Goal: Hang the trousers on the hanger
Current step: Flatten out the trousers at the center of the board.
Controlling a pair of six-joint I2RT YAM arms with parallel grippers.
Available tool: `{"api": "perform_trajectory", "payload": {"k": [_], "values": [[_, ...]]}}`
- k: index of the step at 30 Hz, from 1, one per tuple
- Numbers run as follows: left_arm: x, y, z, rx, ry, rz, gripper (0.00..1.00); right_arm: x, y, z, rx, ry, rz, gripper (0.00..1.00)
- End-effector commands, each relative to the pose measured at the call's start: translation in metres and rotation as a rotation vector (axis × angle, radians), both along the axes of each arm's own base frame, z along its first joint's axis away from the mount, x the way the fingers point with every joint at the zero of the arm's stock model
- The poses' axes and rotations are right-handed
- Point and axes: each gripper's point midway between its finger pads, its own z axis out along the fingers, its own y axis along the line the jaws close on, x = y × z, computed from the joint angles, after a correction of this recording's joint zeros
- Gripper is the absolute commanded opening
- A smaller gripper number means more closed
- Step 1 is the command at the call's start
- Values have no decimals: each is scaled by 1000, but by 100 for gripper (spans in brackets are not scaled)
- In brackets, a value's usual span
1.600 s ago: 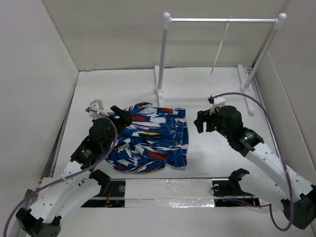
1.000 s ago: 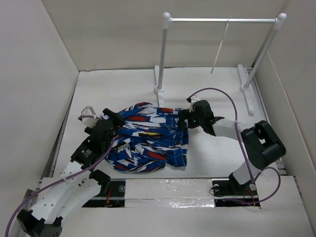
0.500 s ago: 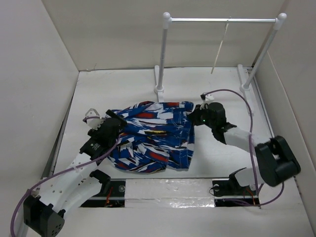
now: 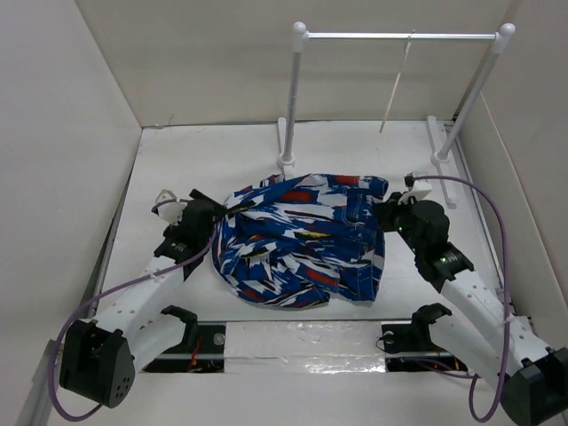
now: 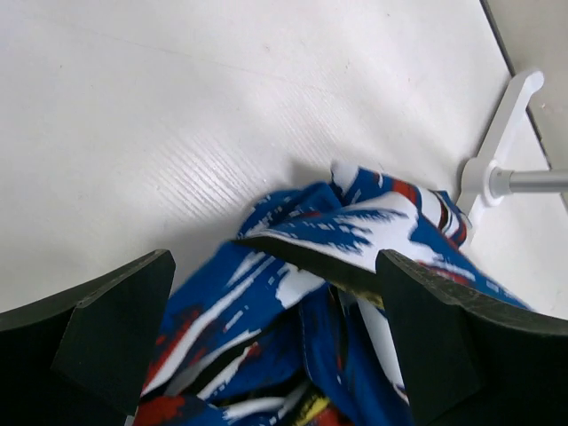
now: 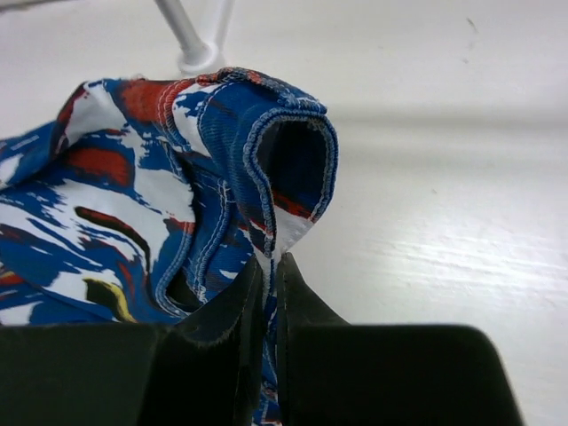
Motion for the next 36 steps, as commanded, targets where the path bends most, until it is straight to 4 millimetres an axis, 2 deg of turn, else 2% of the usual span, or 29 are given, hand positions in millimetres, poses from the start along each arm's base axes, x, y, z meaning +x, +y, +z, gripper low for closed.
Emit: {"api": "perform_trajectory", "payload": {"k": [1,2,4,5,7,9,10,13,14,15,16,17,19,20,21,23,25,26,27,28,29,30,31,32,33,34,35,36], "values": [[18,-12,5,-123,-89,-49,99,-13,-24,-8,-62,8,-63,0],[19,-14,0,-120,-83,-63,99,-16,-26,-4,-58,-12,-55,0],[25,-23,-3,-126,-97,-107,98,-22,-25,-11,-64,4,-39,0],[25,-24,-15,-120,-55,-109,98,-24,-28,-9,-63,-4,-44,0],[24,-29,-24,-135,-12,-124,97,-25,-28,-11,-73,0,-37,0],[21,-35,-37,-163,1,-140,91,-26,-28,-13,-82,16,-31,0],[20,-36,-39,-171,0,-145,87,-26,-27,-10,-81,15,-30,0],[24,-40,-38,-186,-16,-160,85,-25,-22,-11,-73,19,0,0],[26,-40,-41,-180,-5,-158,81,-26,-18,-10,-67,18,17,0],[31,-42,-36,-184,-26,-160,72,-26,-17,-10,-66,19,23,0],[34,-43,-35,-175,-33,-170,45,-27,-17,-9,-63,16,24,0],[37,-42,-37,-166,-26,-163,31,-28,-16,-7,-55,14,32,0],[45,-38,-29,-138,-43,-143,0,-27,-14,-1,-44,-10,37,0],[48,-38,-27,-120,-46,-148,0,-27,-15,6,-41,-23,32,0],[56,-38,-14,-108,-72,-145,0,-29,-16,7,-49,-18,34,0],[67,-22,4,-74,-98,-113,0,-34,-13,22,-46,-52,53,0],[80,-9,36,-70,-146,-94,0,-38,-11,42,-45,-87,75,0],[86,10,56,-70,-193,-58,0,-43,-7,51,-57,-103,115,0],[93,17,83,-61,-238,-64,0,-52,0,68,-61,-118,158,0],[95,27,102,-47,-263,-48,0,-58,5,76,-67,-127,188,0],[96,46,125,-24,-299,-10,0,-64,10,85,-80,-143,232,0],[97,54,163,11,-343,-8,0,-77,18,91,-89,-140,289,0],[96,59,183,30,-371,-2,0,-87,21,121,-77,-196,320,0],[93,65,206,47,-405,4,0,-96,24,135,-81,-221,353,0],[88,68,241,79,-446,6,0,-113,28,166,-63,-270,400,0],[84,71,259,99,-470,14,0,-118,33,160,-68,-250,438,0],[77,74,280,117,-501,22,0,-137,34,201,-41,-335,490,0],[68,78,310,135,-547,41,0,-150,34,215,-33,-351,529,0]]}}
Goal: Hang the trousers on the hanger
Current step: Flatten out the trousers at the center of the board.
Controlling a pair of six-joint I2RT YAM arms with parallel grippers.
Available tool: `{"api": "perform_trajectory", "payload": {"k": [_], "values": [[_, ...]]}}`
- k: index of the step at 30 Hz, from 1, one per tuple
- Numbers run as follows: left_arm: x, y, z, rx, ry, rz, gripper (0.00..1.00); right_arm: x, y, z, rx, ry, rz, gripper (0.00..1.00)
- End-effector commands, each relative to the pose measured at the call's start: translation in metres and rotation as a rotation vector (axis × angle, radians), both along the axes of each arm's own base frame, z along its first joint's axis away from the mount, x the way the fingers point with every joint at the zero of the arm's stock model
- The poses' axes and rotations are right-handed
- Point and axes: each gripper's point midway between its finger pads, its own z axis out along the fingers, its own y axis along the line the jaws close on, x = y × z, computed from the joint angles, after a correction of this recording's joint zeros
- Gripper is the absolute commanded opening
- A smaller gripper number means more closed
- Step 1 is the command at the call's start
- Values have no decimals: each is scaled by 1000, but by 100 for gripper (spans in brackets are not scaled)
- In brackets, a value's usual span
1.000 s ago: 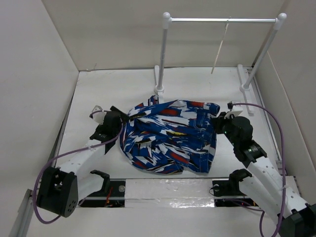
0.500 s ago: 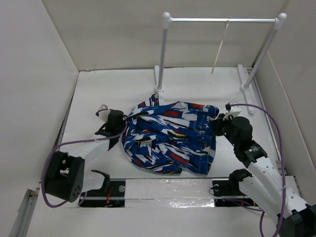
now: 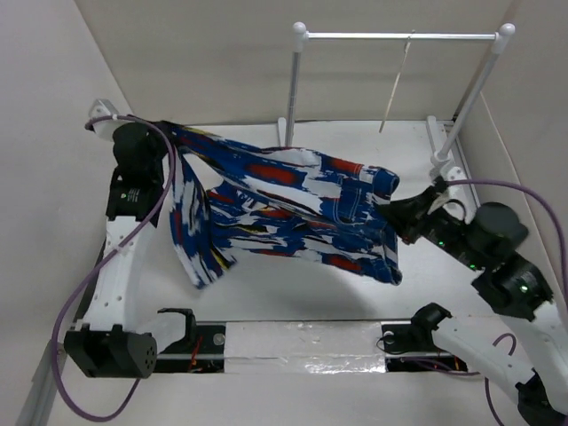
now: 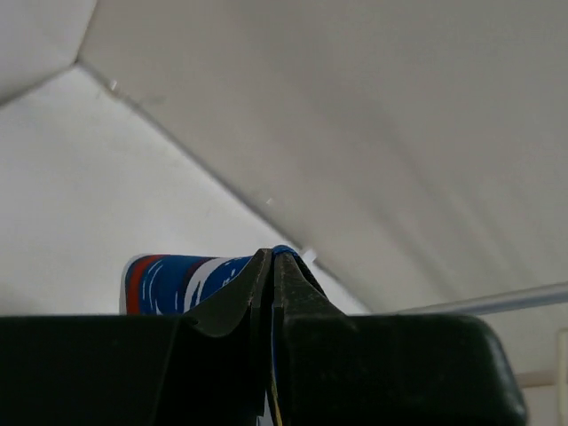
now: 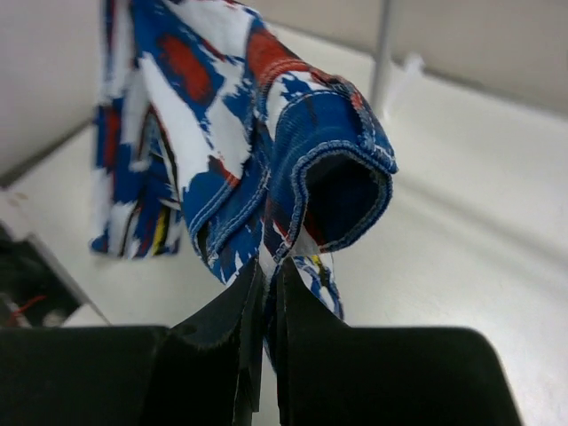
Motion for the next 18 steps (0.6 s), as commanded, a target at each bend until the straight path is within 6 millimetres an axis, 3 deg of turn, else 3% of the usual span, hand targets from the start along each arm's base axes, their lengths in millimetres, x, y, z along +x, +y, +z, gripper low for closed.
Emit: {"api": "perform_trajectory", "payload": {"k": [1,2,3,5,6,8,10,11,12,13,14,15,16,17,18], "values": [[-38,19,107,124,-187,64,0,-52,-1,87,59,-186,165,0],[-47,21,125,138,-221,70,0,-79,-4,128,109,-272,239,0],[-58,21,154,152,-276,73,0,-91,-6,141,126,-288,265,0],[-62,21,175,185,-294,67,0,-112,-6,167,165,-313,333,0],[-69,17,198,195,-332,45,0,-127,-11,185,191,-348,357,0],[-60,13,202,215,-327,18,0,-134,-9,191,225,-329,388,0],[-47,4,203,247,-320,-36,0,-112,-11,176,230,-281,294,0],[-26,-2,186,258,-272,-75,0,-100,-15,164,223,-252,233,0],[-13,-15,173,286,-247,-161,0,-79,-23,149,209,-209,117,0],[-1,-23,159,302,-217,-195,0,-59,-18,117,168,-141,77,0],[23,-34,129,319,-147,-231,0,-49,-16,99,160,-99,48,0],[34,-49,108,341,-93,-261,0,-36,-20,85,160,-80,-21,0],[46,-57,87,367,-38,-280,0,-19,-18,44,112,0,-70,0],[66,-67,53,379,38,-304,4,-9,-23,26,98,31,-132,0],[73,-84,35,390,71,-333,12,8,-40,12,84,41,-271,0]]}}
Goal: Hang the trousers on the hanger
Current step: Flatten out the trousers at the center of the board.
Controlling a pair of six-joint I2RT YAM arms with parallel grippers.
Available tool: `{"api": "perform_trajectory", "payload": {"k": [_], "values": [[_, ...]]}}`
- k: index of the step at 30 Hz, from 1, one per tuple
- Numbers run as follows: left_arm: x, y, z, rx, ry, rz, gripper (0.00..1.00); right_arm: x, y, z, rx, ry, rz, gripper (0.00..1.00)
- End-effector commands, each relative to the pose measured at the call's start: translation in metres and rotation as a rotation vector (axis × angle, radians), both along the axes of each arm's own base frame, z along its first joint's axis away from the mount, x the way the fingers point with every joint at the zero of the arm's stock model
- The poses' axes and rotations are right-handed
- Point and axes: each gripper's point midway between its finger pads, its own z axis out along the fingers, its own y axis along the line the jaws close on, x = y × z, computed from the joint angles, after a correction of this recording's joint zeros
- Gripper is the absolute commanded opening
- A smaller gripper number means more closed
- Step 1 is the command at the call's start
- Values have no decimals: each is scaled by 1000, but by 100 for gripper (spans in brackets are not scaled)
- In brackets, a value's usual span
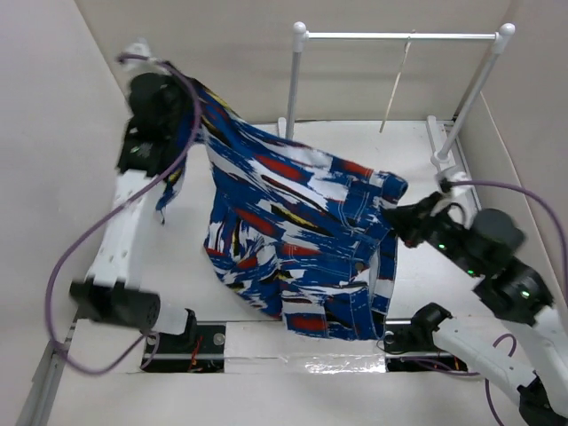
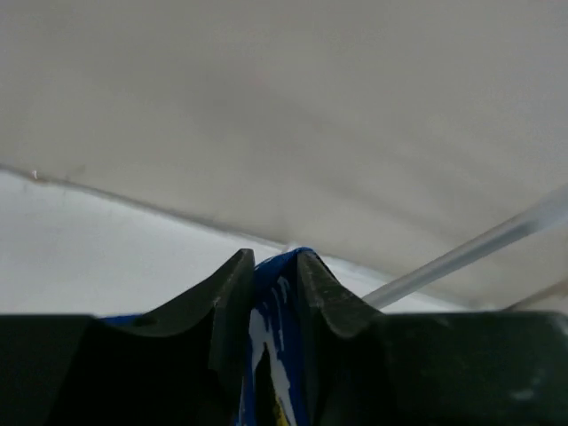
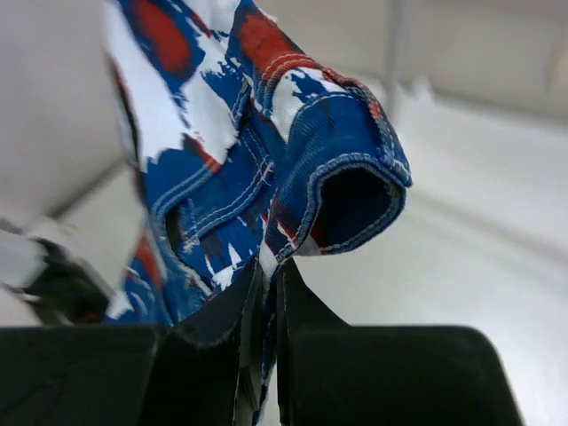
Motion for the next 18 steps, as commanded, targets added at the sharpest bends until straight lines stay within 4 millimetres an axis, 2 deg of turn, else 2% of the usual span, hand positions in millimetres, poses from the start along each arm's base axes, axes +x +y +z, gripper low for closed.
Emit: {"api": "perform_trajectory", "payload": {"k": [1,2,4,5,6,7,8,9,10,11,12,13,14,15,16,17,18], "values": [[60,-43,-128,136,294,-62,26,52,-43,-60,-47,122,-379,0],[73,-53,-153,148,340,-65,35,62,-52,-86,-73,164,-461,0],[79,-80,-173,168,377,-98,54,80,-80,-100,-81,171,-632,0],[81,-88,-184,171,403,-105,56,87,-85,-115,-104,195,-668,0],[77,-91,-190,180,421,-96,59,95,-89,-119,-101,202,-696,0],[71,-99,-193,184,424,-109,67,101,-94,-127,-112,224,-720,0],[61,-95,-183,159,402,-96,69,111,-107,-139,-122,262,-777,0],[50,-87,-207,159,441,-71,70,120,-107,-145,-113,262,-768,0],[40,-81,-211,140,440,-52,71,126,-111,-151,-113,267,-773,0],[22,-73,-200,109,397,-38,74,132,-114,-161,-121,291,-774,0],[8,-62,-239,101,449,9,76,139,-122,-168,-108,295,-785,0],[-4,-54,-250,80,461,43,78,142,-128,-172,-108,302,-800,0],[-18,-45,-251,44,446,76,78,145,-134,-175,-120,304,-813,0],[-26,-34,-260,21,440,133,78,150,-143,-178,-117,310,-828,0],[-44,-26,-299,-32,497,179,79,152,-146,-182,-120,318,-827,0],[-55,-20,-302,-75,483,201,81,154,-147,-184,-116,329,-817,0],[-61,-6,-312,-111,481,249,81,155,-140,-187,-109,346,-768,0]]}}
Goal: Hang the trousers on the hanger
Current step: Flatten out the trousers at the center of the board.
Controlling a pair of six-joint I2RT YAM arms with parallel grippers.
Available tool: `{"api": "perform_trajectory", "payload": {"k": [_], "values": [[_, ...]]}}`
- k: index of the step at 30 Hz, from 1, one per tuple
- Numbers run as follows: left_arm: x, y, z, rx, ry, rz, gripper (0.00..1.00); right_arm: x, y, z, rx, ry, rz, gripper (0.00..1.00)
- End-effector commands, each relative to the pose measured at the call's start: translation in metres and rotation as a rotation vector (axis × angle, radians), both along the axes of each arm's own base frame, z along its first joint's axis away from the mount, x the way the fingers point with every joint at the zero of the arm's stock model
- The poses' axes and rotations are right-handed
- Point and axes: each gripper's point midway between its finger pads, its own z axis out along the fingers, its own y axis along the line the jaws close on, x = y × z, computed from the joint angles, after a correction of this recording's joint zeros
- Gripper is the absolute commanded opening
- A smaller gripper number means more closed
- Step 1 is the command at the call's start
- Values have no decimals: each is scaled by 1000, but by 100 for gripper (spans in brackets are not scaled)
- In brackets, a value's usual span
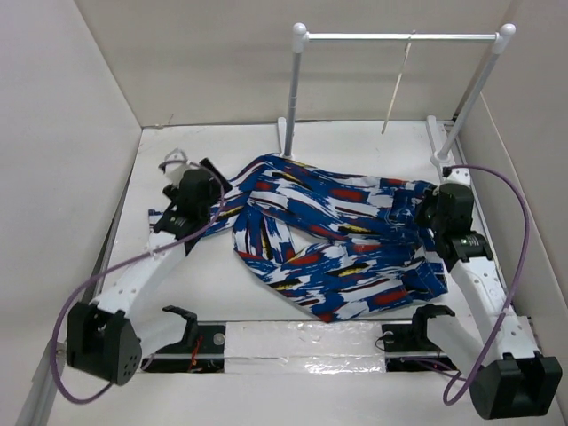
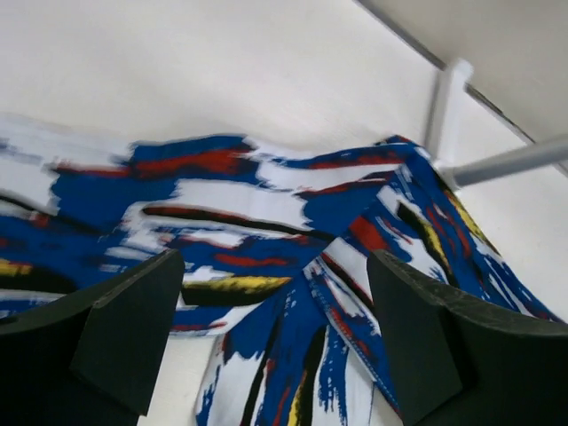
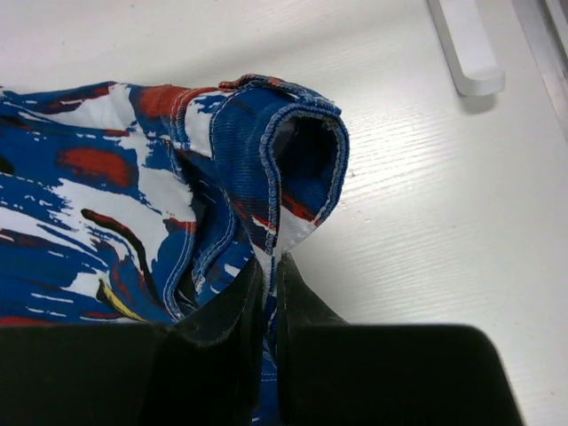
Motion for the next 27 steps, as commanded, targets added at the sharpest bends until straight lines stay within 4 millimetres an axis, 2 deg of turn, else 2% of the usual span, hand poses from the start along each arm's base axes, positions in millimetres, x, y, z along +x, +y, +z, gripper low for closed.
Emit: {"api": "perform_trajectory", "payload": {"k": [1,2,3,5,6,7,9,10,12,13,14,15,16,17,19,20,22,23,24,25,26,27], "values": [[-26,41,-54,-123,8,256,83,23,12,34,47,-154,87,0],[-33,51,-60,-145,5,294,88,22,16,32,55,-155,110,0],[-41,72,-77,-179,28,372,89,21,21,36,68,-178,137,0],[-50,89,-82,-212,21,445,89,19,22,32,70,-187,142,0],[-57,96,-93,-215,37,472,89,19,30,35,91,-206,186,0],[-60,106,-95,-230,29,510,89,17,33,36,98,-213,197,0],[-64,114,-109,-259,60,541,90,15,36,33,106,-207,215,0],[-61,114,-110,-280,74,539,90,15,36,33,106,-208,215,0],[-60,121,-126,-255,137,556,90,15,35,28,110,-206,202,0],[-55,125,-124,-254,147,574,91,16,35,27,115,-209,201,0],[-55,124,-141,-241,215,584,90,17,37,24,127,-204,205,0],[-56,123,-148,-232,259,585,89,19,39,24,134,-207,213,0],[-46,123,-145,-232,272,588,88,20,40,24,139,-208,215,0],[-47,123,-159,-211,337,597,84,21,41,25,146,-210,215,0],[-42,124,-162,-185,374,595,80,24,41,25,154,-207,215,0],[-43,125,-171,-170,402,598,72,25,42,27,161,-209,215,0],[-39,127,-175,-151,412,599,61,26,43,29,168,-218,218,0],[-39,128,-182,-155,434,603,40,27,44,29,171,-223,219,0],[-36,126,-184,-168,436,594,26,29,43,31,168,-235,219,0],[-30,131,-182,-181,424,604,18,29,43,30,169,-234,217,0],[-27,133,-186,-184,436,601,4,30,40,32,168,-239,206,0],[-20,132,-186,-205,431,586,0,31,39,30,166,-235,200,0]]}}
